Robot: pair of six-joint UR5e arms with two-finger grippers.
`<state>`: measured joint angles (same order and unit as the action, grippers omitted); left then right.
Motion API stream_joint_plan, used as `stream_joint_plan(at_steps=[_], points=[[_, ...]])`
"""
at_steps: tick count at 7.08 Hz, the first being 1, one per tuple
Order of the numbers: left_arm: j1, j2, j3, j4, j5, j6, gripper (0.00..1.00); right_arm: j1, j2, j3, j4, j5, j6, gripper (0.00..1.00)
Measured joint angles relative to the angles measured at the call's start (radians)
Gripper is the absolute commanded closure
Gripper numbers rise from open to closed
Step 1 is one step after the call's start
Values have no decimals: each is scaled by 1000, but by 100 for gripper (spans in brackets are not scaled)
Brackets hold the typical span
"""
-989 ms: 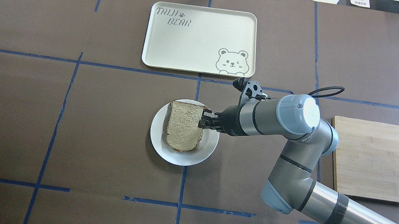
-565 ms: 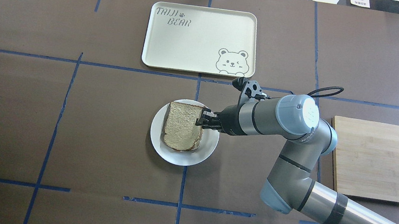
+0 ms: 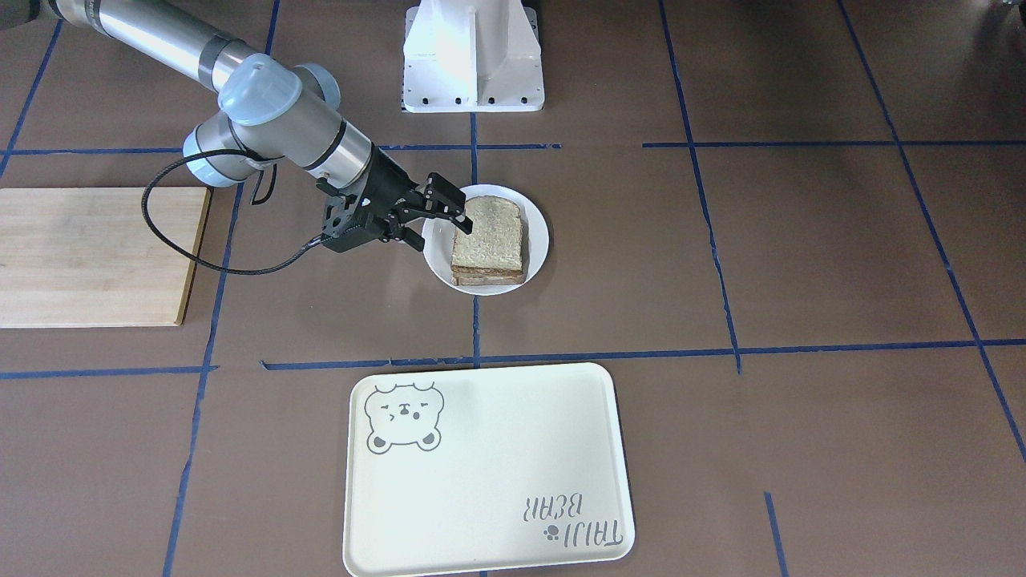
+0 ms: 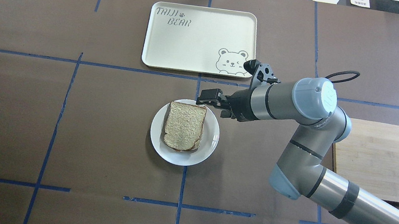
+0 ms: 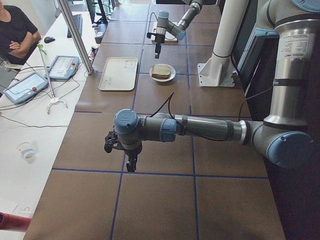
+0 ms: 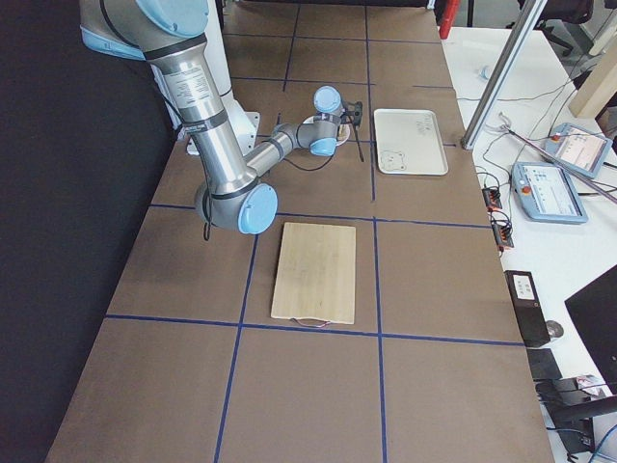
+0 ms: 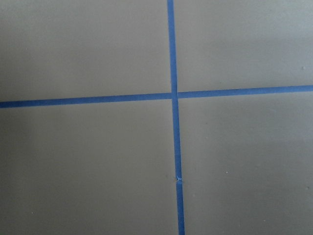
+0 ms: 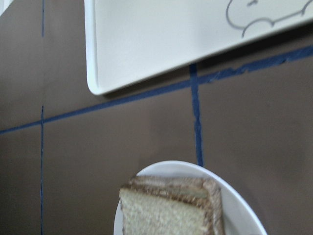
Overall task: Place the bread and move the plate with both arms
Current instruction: 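Withdraw the right gripper upward while the left arm swings in toward the plate, then reach the left gripper to the plate rim nearest it and grip it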
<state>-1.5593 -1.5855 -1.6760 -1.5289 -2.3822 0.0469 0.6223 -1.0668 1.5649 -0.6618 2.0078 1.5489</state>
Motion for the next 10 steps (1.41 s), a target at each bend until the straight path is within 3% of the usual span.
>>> stream_joint_plan(at_steps=[1,3,6,8,10], points=[[25,-2,-39,-21,-31,-38,0,73,-31,32,-31,48,-8,0],[140,-5,-141,-155,-73,-356,0,172,-120,137,-173,75,-136,0],[355,-21,-168,-559,-51,-972,0,272,-165,278,-612,46,-529,0],[490,-86,-162,-720,71,-1275,0,327,-174,359,-896,21,-796,0],[646,-133,-135,-876,251,-1516,0,399,-219,405,-1011,43,-1001,0]])
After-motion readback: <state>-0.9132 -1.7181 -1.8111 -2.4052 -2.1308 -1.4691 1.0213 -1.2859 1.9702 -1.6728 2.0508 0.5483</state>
